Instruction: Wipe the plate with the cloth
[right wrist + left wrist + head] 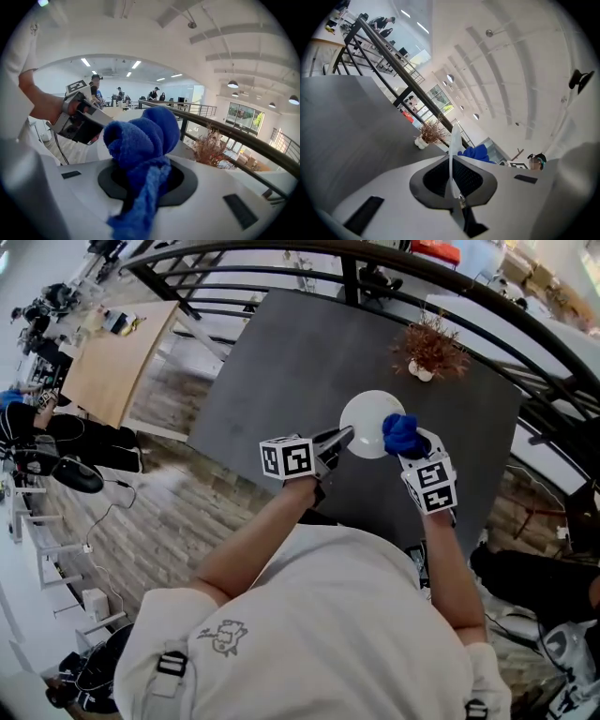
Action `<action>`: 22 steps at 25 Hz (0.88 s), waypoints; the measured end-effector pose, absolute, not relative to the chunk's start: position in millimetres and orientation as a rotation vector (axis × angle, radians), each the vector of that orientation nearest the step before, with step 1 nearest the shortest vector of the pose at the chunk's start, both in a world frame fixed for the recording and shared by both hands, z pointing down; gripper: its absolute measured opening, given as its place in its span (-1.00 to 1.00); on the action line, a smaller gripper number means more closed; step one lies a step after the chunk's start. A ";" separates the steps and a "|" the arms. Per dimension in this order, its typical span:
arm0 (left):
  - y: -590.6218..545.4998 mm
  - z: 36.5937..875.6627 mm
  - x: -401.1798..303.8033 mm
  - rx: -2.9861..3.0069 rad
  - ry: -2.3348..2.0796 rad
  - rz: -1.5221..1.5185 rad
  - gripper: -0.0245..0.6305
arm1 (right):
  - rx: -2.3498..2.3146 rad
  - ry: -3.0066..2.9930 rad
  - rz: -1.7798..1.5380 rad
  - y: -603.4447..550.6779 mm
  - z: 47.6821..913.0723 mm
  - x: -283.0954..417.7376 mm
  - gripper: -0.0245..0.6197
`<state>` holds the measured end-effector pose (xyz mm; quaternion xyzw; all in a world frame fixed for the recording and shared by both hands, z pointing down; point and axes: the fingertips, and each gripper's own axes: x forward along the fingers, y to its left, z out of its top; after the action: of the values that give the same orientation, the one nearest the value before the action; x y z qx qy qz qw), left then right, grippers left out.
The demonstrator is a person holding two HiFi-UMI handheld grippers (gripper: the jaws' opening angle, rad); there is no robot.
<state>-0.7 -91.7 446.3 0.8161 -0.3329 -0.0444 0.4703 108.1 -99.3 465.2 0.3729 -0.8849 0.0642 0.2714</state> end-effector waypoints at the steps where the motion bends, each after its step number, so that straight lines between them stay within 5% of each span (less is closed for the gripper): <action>1: -87.9 443.3 0.9 2.001 -0.820 -0.107 -0.88 | 1.025 -2.384 0.148 -101.1 454.0 110.5 -0.62; 11: -65.4 417.2 53.2 2.031 -0.737 -0.106 -0.88 | 0.911 -2.441 -0.155 -89.8 384.6 66.7 -0.62; 22: -97.5 393.6 -0.7 2.002 -0.865 -0.207 -0.88 | 0.856 -2.383 -0.062 -73.0 415.9 88.8 -0.62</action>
<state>-0.7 -97.5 393.6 0.8125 -0.3512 -0.0841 0.4577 88.8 -73.0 415.9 0.3224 -0.8977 -0.0235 0.2995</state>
